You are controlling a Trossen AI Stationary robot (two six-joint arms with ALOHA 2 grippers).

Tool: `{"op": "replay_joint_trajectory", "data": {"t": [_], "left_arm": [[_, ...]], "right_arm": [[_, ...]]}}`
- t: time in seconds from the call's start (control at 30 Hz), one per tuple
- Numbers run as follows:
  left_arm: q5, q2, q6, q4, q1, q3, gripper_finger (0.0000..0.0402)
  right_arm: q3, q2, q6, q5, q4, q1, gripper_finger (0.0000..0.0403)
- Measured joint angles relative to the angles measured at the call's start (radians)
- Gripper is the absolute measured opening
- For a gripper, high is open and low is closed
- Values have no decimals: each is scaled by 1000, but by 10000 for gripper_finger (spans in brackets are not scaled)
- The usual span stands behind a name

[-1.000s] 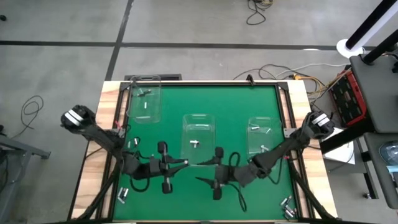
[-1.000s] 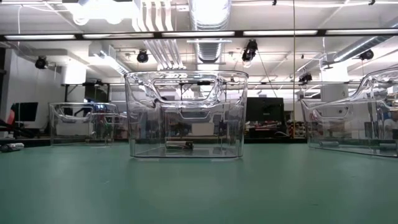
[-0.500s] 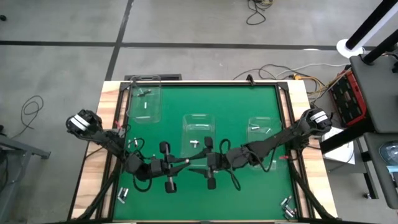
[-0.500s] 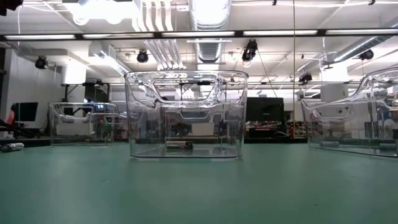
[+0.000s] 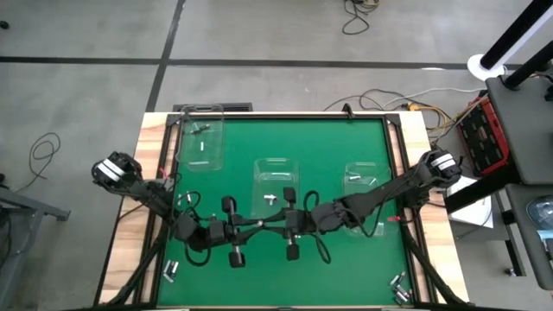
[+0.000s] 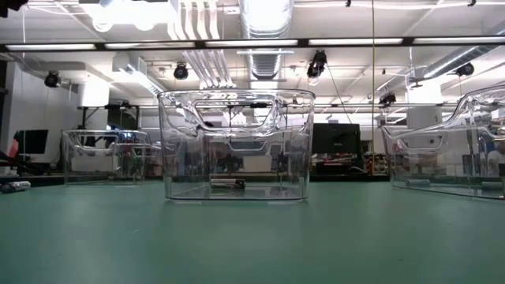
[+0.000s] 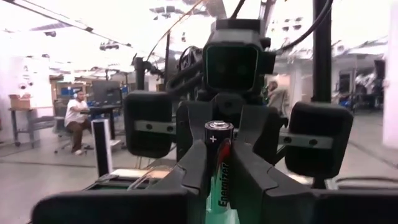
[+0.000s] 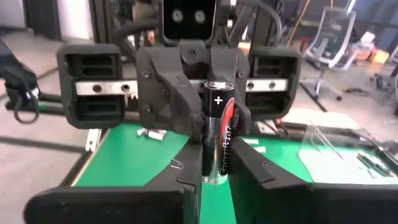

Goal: Sort batteries
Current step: Put the silver battery into the middle transparent bin

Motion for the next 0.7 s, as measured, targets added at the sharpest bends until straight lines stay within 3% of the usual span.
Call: {"op": "replay_joint_trajectory", "data": {"t": [0.1, 0.23, 0.3, 0.4, 0.57, 0.7], "left_arm": [[-83, -73, -16, -150, -23, 0, 72], [-240, -209, -131, -440, -74, 0, 131], [-319, -286, -237, -608, -105, 0, 156], [-404, -414, -534, -934, -129, 1, 182], [-272, -587, -1094, -1548, -99, 1, 190], [-212, -635, -1368, -1866, -79, 1, 191]], "right_arm": [[54, 0, 25, 6, -146, -12, 41], [165, 1, 40, 11, -497, -55, 41], [200, 1, 49, 11, -661, -97, 41], [203, 20, 80, -29, -800, -186, 41], [218, 133, 117, -241, -830, -312, 41], [307, 245, 77, -251, -907, -351, 41]]}}
